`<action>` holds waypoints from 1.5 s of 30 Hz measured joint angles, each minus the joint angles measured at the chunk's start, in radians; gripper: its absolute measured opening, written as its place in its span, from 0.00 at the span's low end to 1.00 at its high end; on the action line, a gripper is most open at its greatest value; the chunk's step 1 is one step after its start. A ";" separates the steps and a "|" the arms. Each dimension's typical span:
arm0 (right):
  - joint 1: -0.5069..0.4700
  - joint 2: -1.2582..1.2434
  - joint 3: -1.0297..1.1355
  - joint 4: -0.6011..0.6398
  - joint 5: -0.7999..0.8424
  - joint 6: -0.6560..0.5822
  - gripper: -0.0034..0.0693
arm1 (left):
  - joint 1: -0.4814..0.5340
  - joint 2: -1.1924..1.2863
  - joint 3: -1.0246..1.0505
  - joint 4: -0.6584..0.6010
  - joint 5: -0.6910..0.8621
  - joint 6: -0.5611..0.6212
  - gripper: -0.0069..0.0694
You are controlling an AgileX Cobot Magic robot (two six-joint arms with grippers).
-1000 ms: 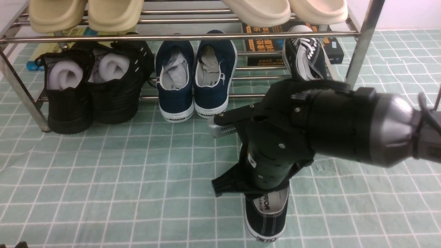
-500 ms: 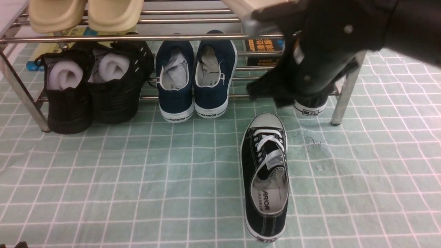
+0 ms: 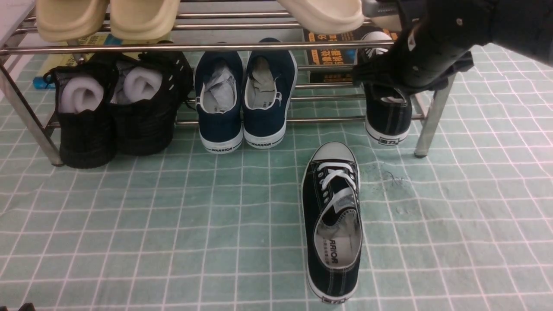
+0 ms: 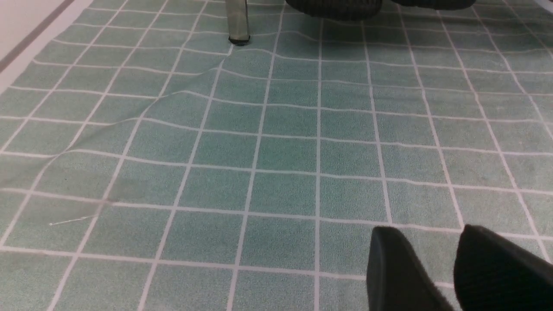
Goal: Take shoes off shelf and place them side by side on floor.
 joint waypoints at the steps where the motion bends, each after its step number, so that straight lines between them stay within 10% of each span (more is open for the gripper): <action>1: -0.001 0.009 0.000 0.000 -0.008 0.000 0.64 | 0.000 0.000 0.000 0.000 0.000 0.000 0.41; 16: -0.001 0.137 -0.002 -0.086 -0.123 -0.003 0.51 | 0.000 0.000 0.000 0.000 0.000 0.000 0.41; 22: 0.003 0.135 -0.002 -0.077 -0.106 -0.004 0.08 | 0.000 0.000 0.000 0.000 0.000 0.000 0.41; 35: 0.126 -0.122 0.011 0.067 0.403 -0.125 0.05 | 0.000 0.000 0.000 0.000 0.000 0.000 0.41; 45: 0.207 -0.180 0.259 0.087 0.380 -0.081 0.05 | 0.000 0.000 0.000 0.000 0.000 0.000 0.41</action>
